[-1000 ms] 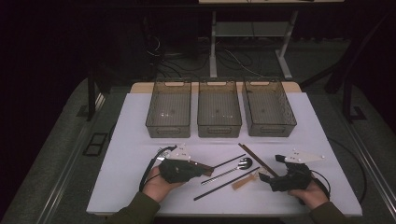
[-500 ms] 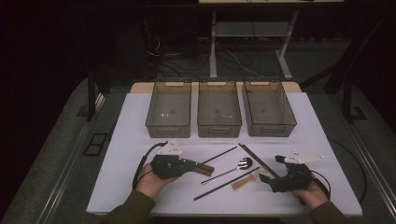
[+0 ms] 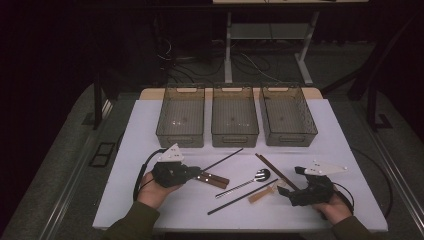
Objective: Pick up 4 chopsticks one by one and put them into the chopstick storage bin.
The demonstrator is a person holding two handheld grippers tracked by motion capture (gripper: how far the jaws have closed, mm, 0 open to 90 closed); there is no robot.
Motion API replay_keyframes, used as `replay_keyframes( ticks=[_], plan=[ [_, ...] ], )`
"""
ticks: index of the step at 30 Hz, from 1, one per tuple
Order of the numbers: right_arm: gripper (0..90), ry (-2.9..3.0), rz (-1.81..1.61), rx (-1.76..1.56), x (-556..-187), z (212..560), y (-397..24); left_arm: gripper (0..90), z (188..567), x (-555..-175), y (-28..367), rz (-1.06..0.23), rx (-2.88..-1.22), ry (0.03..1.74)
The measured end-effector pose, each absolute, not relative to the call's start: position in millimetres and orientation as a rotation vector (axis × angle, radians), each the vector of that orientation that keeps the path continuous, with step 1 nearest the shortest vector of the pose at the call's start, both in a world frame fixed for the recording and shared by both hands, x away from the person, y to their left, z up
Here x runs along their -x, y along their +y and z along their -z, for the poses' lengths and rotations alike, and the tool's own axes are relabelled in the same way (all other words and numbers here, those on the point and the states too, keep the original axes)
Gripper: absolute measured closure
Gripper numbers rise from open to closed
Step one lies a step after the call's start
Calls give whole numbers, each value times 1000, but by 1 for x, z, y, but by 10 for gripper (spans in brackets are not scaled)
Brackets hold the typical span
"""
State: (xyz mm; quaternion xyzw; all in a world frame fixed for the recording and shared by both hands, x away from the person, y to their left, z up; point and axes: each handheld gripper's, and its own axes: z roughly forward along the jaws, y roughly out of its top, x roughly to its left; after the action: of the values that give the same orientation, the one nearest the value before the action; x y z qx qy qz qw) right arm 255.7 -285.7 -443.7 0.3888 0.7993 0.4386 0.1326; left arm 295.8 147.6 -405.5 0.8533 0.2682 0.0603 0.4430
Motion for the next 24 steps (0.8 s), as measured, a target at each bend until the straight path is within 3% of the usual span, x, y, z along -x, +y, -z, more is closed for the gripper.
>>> replay_keyframes(
  ticks=[24],
  plan=[
    [15, 2321, -1271, -1130, -256, 444, -285, 852, 396, -302, 189, -222, -2022, 773]
  ],
)
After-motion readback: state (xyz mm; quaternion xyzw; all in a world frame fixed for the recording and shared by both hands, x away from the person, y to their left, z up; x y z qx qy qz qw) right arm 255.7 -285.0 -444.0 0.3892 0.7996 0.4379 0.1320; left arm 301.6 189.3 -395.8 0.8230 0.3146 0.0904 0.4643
